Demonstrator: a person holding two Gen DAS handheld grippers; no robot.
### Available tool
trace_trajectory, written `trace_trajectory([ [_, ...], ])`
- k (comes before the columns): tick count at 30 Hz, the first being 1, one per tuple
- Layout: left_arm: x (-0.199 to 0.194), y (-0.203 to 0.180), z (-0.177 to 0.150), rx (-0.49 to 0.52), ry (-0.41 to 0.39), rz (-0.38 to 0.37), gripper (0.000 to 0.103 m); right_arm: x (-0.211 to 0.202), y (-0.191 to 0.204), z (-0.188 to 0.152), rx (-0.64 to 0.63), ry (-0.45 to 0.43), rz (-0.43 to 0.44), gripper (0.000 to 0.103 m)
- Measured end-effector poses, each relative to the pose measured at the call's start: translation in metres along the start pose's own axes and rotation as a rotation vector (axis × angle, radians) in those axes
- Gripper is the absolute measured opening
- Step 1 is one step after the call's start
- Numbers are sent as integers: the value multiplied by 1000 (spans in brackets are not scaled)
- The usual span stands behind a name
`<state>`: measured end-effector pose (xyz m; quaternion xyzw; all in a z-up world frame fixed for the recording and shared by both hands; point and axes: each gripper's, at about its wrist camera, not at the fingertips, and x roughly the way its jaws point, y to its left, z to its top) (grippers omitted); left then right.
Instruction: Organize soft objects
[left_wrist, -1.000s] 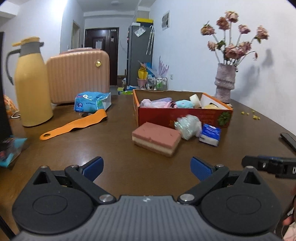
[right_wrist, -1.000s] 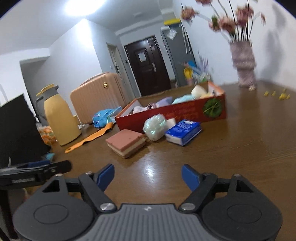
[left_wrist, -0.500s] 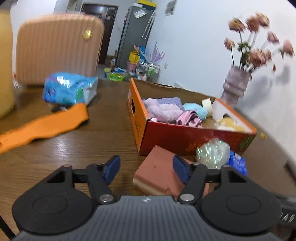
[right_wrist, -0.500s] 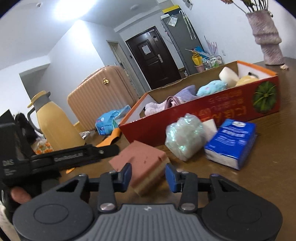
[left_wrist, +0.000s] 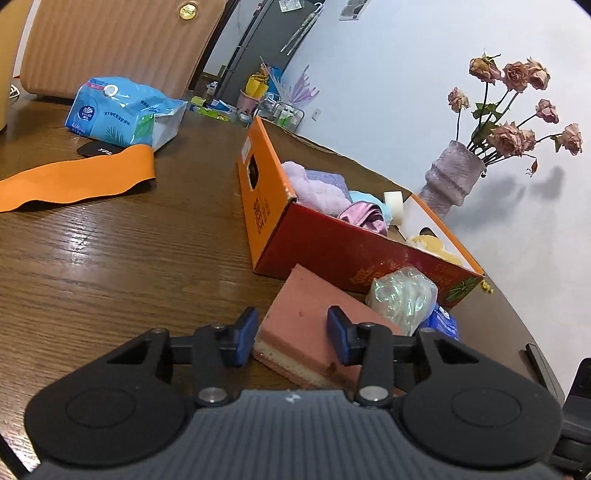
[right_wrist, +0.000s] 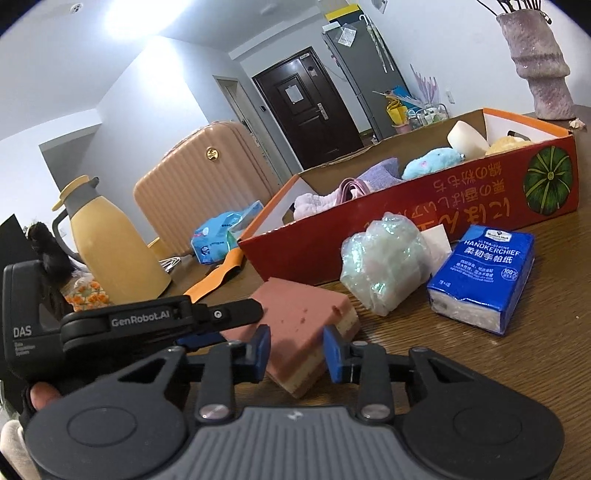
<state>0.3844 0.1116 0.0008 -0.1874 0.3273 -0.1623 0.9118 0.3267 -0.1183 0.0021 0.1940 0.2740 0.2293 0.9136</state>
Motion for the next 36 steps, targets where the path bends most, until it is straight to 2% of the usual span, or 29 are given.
trace_trajectory([
  [5,-16,-16,-14,-23,6,5,41,-8,-10,1,37,42,17,27],
  [10,-59,-56,-66,-25,3,-13,41,-61,-25,-12,54,85,23,27],
  [14,-89,-85,-105,-57,19,-47,41,-108,-33,-25,-11,129,30,27],
  [19,-110,-120,-139,10,67,-86,43,-155,-41,-40,-19,112,1,28],
  [23,-118,-129,-145,21,50,-82,43,-172,-47,-45,-13,89,-9,29],
  [26,-120,-131,-143,28,31,-50,43,-178,-47,-45,-27,73,-19,29],
  [31,-109,-128,-140,13,48,-27,43,-174,-46,-45,-35,72,-15,29],
  [36,-98,-122,-139,-7,76,-47,42,-165,-48,-45,-32,94,-8,29],
])
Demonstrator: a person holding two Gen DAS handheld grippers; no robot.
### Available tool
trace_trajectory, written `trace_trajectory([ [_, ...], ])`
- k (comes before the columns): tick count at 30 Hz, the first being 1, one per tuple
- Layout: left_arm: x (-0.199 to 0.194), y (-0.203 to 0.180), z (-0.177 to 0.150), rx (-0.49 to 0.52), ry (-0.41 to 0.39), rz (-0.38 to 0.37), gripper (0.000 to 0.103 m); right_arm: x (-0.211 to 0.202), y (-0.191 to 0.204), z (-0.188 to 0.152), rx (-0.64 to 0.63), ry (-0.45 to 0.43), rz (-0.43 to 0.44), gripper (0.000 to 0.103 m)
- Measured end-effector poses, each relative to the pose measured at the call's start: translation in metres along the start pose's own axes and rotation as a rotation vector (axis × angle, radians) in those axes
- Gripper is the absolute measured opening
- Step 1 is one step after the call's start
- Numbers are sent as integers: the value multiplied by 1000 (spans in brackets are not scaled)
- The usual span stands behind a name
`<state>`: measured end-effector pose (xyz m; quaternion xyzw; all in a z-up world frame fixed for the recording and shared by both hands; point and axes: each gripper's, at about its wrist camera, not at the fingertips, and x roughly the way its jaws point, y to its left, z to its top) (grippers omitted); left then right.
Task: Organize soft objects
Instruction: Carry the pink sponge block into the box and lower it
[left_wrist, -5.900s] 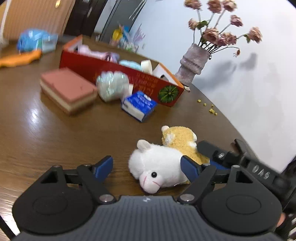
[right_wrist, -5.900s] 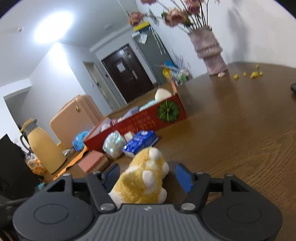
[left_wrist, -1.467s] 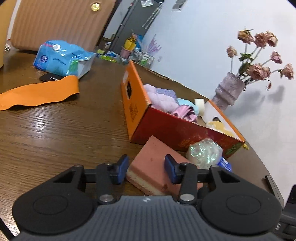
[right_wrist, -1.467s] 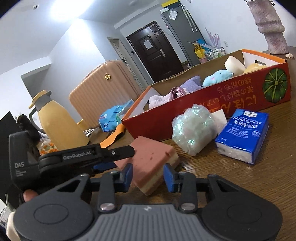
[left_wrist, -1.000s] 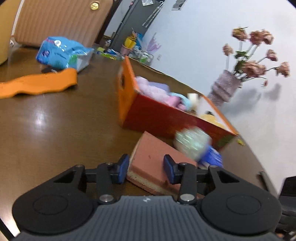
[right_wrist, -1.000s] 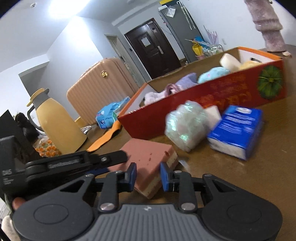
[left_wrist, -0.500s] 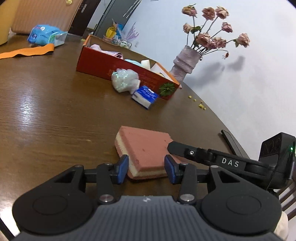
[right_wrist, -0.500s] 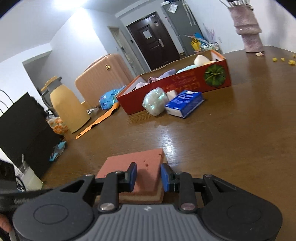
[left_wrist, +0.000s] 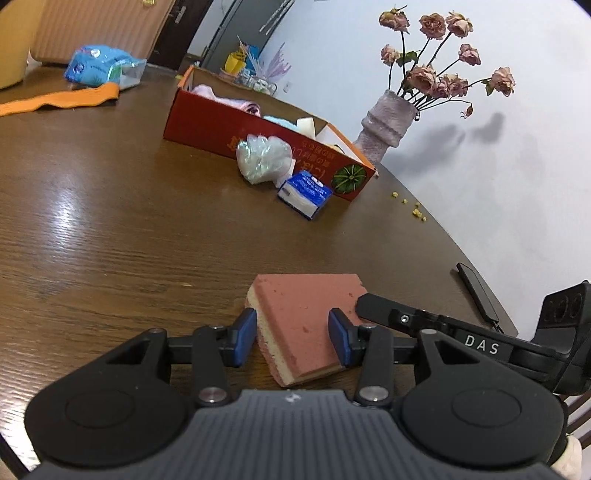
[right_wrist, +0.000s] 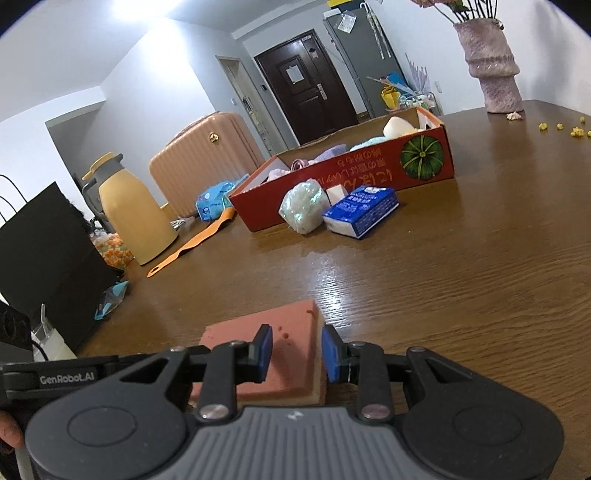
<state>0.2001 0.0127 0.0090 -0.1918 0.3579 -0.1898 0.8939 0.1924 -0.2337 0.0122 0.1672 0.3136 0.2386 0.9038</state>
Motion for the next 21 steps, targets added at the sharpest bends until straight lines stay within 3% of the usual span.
trace_trajectory([
  [4,6,6,8,-30,4,-14,36,6,0,4,-6,11,20,29],
  [8,12,-1,53,-6,-59,-60,35,4,5,35,-33,-58,32,29],
  [14,71,-22,179,96,-148,-98,35,34,-4,144,-118,-197,-9,29],
  [18,138,-9,244,40,-92,-73,35,93,-28,214,-108,-172,-69,29],
  [21,185,5,267,16,-43,-27,35,144,-46,246,-96,-106,-110,29],
])
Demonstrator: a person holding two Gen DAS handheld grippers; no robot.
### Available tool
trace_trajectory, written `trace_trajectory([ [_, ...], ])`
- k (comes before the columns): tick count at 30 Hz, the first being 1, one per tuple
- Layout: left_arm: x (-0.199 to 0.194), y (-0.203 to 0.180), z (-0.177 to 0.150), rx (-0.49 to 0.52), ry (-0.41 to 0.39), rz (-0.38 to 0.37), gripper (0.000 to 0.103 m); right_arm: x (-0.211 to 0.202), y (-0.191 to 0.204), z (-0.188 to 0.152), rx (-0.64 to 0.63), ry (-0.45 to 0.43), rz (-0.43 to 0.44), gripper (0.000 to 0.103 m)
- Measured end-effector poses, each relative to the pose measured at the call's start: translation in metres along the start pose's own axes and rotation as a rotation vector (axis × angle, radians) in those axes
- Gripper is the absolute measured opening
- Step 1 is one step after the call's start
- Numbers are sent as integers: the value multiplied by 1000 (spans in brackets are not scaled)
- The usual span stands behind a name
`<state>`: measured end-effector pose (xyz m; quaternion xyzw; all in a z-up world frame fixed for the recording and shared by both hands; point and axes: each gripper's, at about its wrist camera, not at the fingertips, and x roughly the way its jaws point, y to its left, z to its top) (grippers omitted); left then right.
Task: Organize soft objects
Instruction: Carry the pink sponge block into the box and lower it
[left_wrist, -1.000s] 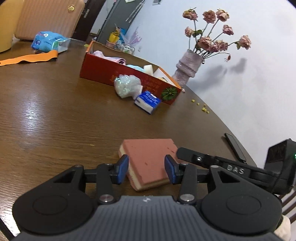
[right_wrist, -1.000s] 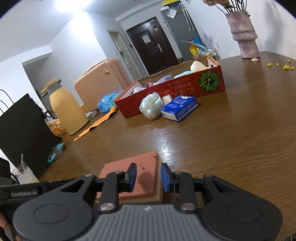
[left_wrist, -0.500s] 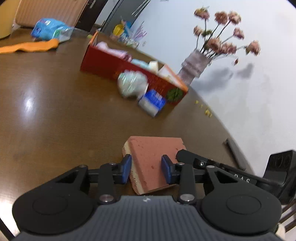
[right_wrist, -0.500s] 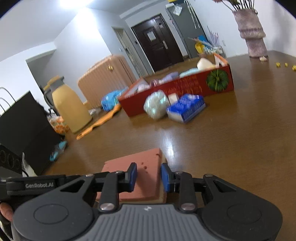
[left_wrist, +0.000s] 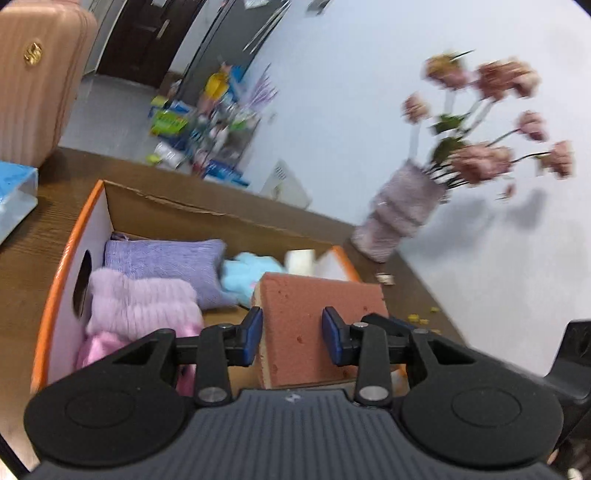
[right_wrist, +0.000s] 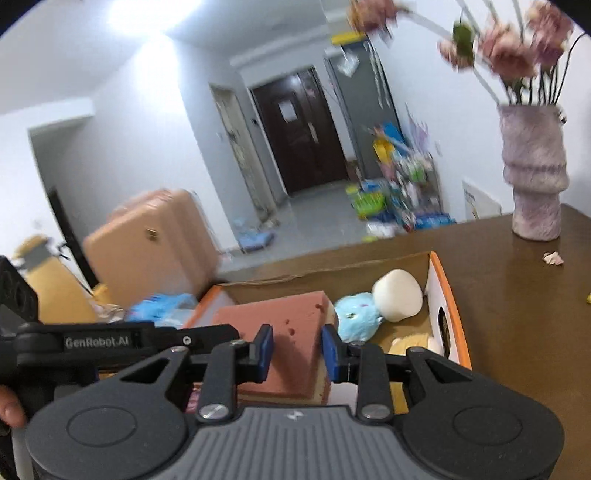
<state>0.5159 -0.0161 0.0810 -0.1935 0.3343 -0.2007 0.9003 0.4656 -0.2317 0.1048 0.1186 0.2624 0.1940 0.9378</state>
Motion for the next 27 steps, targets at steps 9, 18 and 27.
trace_trajectory([
  [9,66,34,7,80,133,150,37,108,-30,-1,80,226,-5,29],
  [18,66,36,3,99,133,146,47,121,-16,-11,15,208,-49,32],
  [27,-10,5,2,219,34,175,58,45,-17,10,-7,90,-40,48],
])
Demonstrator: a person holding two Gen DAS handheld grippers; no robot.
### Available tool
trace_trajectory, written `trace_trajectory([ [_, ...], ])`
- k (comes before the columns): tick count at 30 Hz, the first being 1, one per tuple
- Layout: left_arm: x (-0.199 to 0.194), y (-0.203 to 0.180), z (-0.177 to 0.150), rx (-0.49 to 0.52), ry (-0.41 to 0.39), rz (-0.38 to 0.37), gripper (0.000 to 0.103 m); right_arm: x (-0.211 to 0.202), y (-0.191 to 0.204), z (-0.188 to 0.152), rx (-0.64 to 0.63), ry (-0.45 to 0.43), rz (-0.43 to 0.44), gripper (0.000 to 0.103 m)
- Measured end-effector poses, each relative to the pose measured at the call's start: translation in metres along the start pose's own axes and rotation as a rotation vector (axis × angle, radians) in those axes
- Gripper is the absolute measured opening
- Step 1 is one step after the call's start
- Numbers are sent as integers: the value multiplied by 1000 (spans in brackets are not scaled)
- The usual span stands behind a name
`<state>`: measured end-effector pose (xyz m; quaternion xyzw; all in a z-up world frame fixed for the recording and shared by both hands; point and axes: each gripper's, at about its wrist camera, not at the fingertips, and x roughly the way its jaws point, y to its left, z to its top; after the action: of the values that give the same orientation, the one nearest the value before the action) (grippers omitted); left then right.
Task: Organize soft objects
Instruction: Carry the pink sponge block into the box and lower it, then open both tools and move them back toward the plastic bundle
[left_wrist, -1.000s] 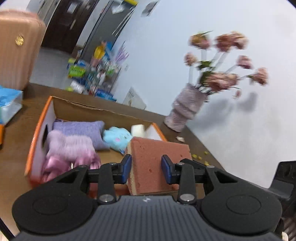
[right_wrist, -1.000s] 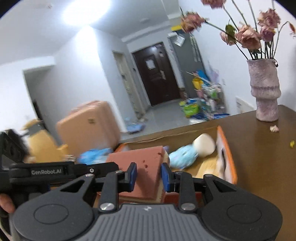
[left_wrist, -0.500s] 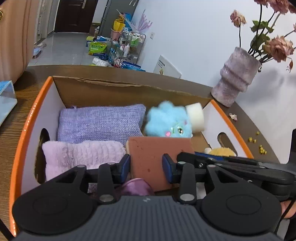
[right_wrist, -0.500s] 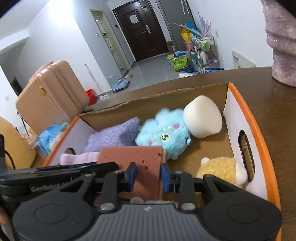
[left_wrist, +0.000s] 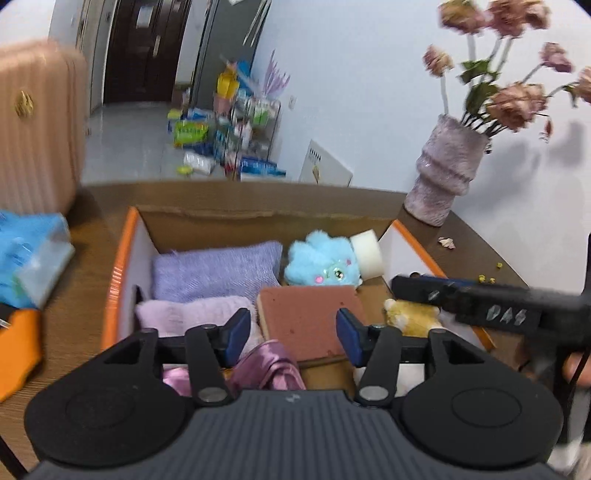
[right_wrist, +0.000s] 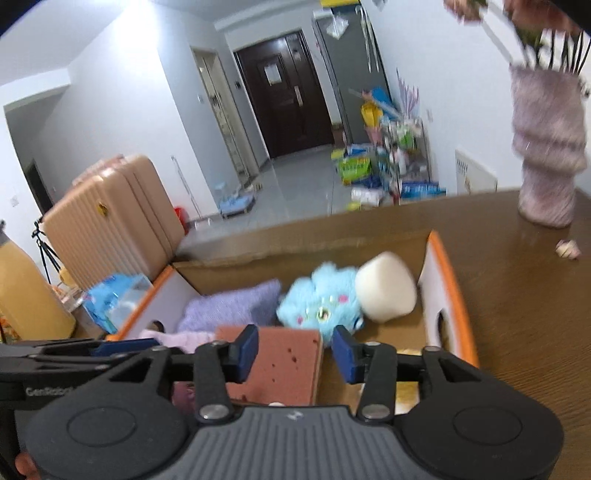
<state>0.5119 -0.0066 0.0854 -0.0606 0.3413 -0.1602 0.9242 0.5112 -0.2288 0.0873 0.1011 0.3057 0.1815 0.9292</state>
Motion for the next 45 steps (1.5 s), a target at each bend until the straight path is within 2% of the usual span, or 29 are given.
trace_trajectory([
  [2,-26,-4,-5,24,-24,22,67,-25,2,2,-23,-26,-3,50],
  [4,-51,-8,-13,48,-46,46,67,-53,7,-2,-54,-51,-8,55],
  [10,-127,-18,-46,98,-107,88,75,-139,13,-19,-116,-124,-18,60],
  [14,-169,-29,-65,116,-158,108,79,-177,17,-34,-118,-157,-10,66],
  [17,-193,-36,-88,106,-194,126,81,-196,20,-56,-113,-172,-6,68],
  [22,-216,-51,-153,80,-218,142,85,-222,29,-121,-122,-174,-5,70],
  [27,-224,-63,-212,32,-181,171,88,-238,37,-186,-108,-147,6,71],
  [32,-220,-64,-227,28,-134,186,88,-240,32,-217,-59,-107,23,75],
  [35,-214,-64,-221,27,-146,186,88,-236,32,-218,-68,-107,-8,75],
  [39,-190,-61,-202,12,-135,134,89,-225,30,-215,-66,-100,0,75],
  [45,-113,-59,-146,-21,-136,98,90,-195,25,-204,-72,-53,-23,75],
])
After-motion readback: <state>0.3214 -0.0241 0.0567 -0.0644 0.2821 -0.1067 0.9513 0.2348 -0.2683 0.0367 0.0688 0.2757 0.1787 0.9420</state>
